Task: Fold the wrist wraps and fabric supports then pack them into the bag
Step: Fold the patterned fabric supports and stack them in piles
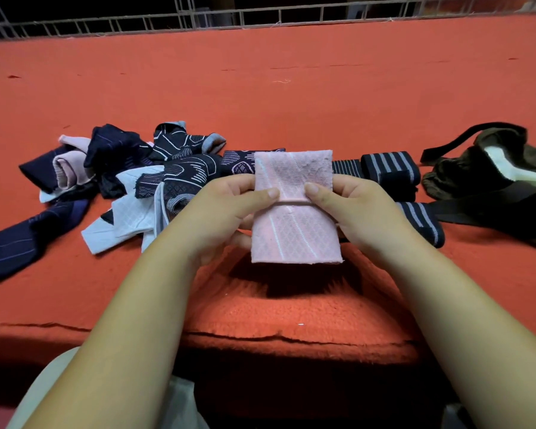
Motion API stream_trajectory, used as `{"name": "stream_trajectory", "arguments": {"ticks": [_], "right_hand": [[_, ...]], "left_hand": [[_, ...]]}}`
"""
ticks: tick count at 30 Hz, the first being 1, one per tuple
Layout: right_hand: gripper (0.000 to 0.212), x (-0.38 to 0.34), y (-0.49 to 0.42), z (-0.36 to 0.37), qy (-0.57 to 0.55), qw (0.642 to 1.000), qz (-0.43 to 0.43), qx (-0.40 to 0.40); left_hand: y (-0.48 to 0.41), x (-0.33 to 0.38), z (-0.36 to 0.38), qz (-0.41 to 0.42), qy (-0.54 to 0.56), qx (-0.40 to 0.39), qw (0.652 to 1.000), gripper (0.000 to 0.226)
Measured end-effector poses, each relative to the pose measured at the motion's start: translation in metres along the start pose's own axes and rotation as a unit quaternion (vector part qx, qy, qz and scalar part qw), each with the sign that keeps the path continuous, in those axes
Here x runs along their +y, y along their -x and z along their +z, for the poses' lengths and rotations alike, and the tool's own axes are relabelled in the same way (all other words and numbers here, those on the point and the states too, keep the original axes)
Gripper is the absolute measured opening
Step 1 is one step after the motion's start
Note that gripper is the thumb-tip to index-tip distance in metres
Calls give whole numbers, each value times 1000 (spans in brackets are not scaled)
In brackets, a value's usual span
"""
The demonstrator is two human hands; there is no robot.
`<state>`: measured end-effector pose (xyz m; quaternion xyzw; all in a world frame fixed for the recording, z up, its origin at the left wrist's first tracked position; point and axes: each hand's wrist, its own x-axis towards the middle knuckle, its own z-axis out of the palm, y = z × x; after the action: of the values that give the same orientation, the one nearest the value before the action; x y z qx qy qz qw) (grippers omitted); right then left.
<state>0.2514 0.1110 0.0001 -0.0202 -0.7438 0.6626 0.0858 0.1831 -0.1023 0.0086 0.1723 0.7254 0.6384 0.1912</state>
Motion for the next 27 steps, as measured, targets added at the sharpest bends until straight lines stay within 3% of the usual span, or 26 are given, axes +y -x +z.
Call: {"name": "stream_trajectory", "arguments": {"ticks": [5, 9, 17, 21, 24, 27], "right_hand": [[20, 3, 0, -4, -24, 998, 18, -58], [32, 8, -6, -6, -125, 987, 52, -87], [42, 8, -14, -12, -349, 912, 150, -153], [32, 0, -11, -11, -296, 926, 176, -154], [13, -4, -8, -5, -206, 965, 123, -110], [31, -4, -8, -2, -167, 979, 75, -86]], "left_hand": [[-4, -3, 2, 9, 51, 26, 998, 18], [-10, -10, -4, 30, 76, 20, 996, 27], [-9, 0, -11, -8, 241, -44, 969, 55], [-9, 1, -8, -47, 267, -13, 962, 45], [-11, -2, -7, -51, 215, -8, 975, 37], [-9, -6, -4, -51, 186, -56, 980, 40]]}}
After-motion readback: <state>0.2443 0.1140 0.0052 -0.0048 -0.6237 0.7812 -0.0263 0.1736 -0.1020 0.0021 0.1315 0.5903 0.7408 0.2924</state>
